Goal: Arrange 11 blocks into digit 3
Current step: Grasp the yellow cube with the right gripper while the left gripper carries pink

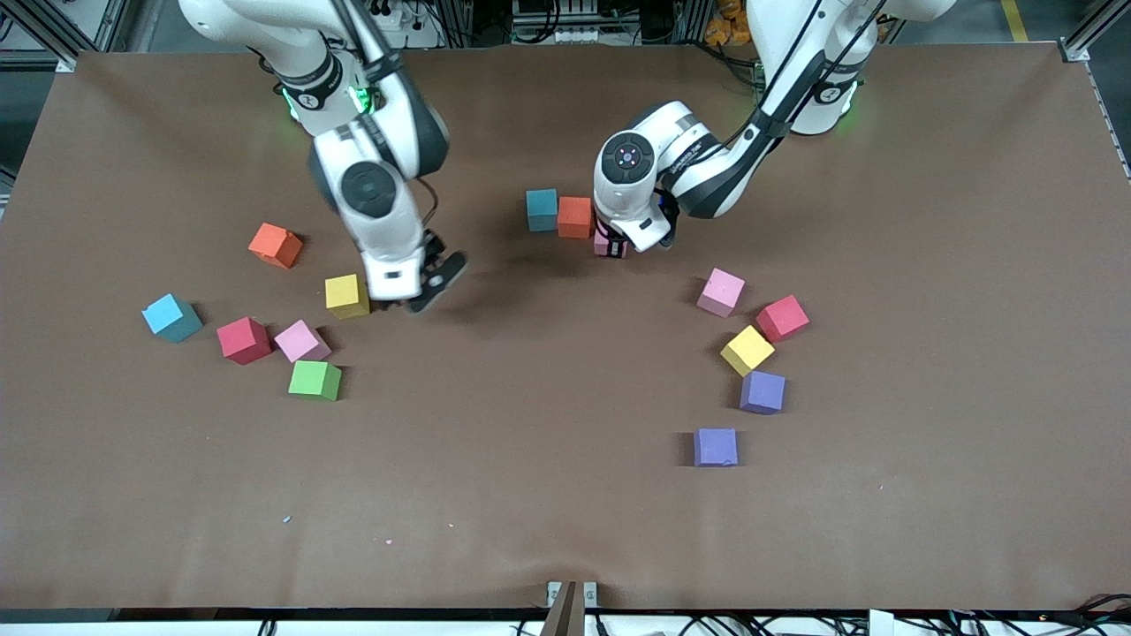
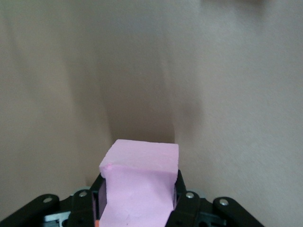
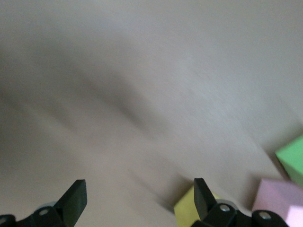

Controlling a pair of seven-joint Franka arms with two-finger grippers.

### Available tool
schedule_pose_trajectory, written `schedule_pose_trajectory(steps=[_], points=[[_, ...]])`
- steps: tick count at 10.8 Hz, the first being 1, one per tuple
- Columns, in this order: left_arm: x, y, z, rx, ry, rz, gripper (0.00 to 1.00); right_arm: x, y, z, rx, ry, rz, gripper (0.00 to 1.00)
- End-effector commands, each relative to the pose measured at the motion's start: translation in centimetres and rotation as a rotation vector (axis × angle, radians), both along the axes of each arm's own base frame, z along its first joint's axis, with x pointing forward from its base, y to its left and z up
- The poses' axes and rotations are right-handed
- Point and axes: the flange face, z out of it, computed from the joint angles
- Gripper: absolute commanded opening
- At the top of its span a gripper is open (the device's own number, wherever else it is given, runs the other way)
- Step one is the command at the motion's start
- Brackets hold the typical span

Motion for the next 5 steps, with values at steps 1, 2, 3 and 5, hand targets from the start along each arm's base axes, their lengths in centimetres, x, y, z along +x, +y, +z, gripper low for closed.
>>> schedule_pose_trajectory(steps=[1,2,3,5], points=[[-0.7,0.6,-0.2,0.014,-0.009,0.098,0.00,1.5,-5.3,-0.2,-0.011,-0.015,-0.222,1.00],[-1.1,0.5,-0.4,0.012,-0.013,0.119,0.00,2.4,-7.5,-0.2,-0.014,-0.023,-0.314,1.00],[-1.5,0.2,-0.5,0.009,-0.015,0.115,0.00,2.1,-8.7,-0.7,-0.021,-0.014,-0.364,1.00],[-2.5,-0.8,-0.4,-0.001,-0.031,0.151,0.00,1.7,-11.8,-2.1,-0.008,-0.041,-0.440,1.00]])
